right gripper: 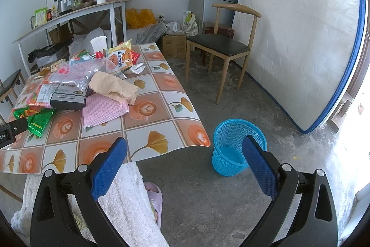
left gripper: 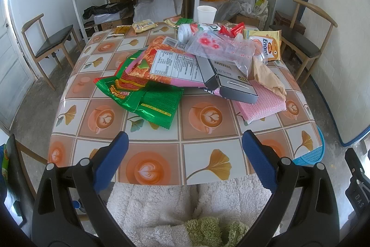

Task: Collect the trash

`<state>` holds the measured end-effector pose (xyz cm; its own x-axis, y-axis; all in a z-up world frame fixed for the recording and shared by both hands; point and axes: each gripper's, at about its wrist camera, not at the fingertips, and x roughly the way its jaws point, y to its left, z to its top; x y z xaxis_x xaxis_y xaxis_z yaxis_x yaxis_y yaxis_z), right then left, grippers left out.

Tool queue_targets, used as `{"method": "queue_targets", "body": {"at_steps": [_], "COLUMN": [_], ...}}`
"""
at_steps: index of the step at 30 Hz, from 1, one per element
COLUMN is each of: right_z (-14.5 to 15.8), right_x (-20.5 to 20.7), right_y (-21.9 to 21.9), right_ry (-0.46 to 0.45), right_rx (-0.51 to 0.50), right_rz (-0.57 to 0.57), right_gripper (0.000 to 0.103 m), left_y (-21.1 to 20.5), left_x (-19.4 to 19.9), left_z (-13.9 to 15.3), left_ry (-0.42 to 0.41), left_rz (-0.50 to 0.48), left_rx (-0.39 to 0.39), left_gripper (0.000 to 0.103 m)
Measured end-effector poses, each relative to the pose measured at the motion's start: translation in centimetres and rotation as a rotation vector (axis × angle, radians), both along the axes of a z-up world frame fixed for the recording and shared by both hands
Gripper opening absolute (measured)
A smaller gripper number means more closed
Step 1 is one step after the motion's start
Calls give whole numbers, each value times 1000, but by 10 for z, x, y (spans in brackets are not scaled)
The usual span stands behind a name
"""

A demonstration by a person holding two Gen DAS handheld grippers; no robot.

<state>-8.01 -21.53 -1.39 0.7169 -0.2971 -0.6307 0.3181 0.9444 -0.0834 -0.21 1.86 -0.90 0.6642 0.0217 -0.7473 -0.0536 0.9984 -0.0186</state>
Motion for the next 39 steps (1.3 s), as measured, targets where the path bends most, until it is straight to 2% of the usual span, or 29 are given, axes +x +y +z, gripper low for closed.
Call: {"method": "queue_targets", "body": {"at_steps": [21, 30, 35, 39], "right_z": [3, 4, 17, 25], "right_x": [2, 9, 20, 36], "right_y": [3, 5, 7, 10], "right_ry": [0, 2, -59, -112], "right_rx": [5, 4, 18, 35], "right_rz": [2, -9, -16, 8], "right_gripper": [97, 97, 97, 97], "left_y": [0, 7, 20, 33], "left_x": [1, 5, 20, 31], "left_z": [0, -9, -11, -3], "left_ry": [4, 13, 22, -46], "left_rz": [0, -2, -42, -98], "left_rx": [-1, -6, -49, -110], "left_gripper": [95, 95, 95, 95]}}
